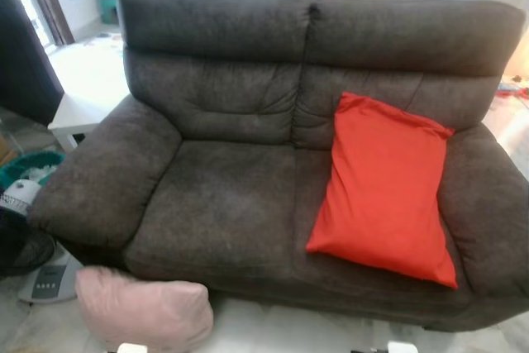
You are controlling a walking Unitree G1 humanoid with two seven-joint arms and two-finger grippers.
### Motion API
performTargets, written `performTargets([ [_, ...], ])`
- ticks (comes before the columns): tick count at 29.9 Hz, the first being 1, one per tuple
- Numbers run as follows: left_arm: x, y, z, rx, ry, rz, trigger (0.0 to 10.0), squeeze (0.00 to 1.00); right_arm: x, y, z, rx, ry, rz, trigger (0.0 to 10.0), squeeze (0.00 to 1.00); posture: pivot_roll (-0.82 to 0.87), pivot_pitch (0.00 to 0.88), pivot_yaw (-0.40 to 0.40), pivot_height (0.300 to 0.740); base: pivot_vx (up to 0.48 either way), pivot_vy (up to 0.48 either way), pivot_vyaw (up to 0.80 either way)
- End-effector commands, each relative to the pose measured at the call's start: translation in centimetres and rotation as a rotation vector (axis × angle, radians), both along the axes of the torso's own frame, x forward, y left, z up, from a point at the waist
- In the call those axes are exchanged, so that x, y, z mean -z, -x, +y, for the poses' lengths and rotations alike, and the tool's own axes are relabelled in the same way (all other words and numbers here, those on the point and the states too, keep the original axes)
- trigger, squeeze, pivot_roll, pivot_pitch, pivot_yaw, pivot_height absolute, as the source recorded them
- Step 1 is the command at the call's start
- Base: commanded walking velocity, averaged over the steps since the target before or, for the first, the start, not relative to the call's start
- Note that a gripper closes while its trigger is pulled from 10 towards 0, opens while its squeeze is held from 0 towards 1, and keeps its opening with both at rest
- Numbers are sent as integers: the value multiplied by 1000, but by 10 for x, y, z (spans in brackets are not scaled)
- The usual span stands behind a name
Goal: Move the pillow to the sofa from floor
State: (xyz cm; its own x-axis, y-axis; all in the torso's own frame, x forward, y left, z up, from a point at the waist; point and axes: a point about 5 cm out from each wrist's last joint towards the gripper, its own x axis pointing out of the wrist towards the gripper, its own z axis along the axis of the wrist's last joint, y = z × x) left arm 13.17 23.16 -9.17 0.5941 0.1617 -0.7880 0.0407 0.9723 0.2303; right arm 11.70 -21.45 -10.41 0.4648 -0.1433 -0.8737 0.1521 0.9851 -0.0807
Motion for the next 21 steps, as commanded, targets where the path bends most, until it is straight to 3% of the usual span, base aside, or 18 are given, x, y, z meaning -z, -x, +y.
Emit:
performTargets([
  [1,1,-1,-5,11,9,5,10000,0,1,5,-4,4,7,18,10000,0,94,0,-25,740,0,364,0],
  [21,1,-1,-3,10,6,10,10000,0,1,4,-2,-11,-2,20,10000,0,94,0,-18,740,0,364,0],
])
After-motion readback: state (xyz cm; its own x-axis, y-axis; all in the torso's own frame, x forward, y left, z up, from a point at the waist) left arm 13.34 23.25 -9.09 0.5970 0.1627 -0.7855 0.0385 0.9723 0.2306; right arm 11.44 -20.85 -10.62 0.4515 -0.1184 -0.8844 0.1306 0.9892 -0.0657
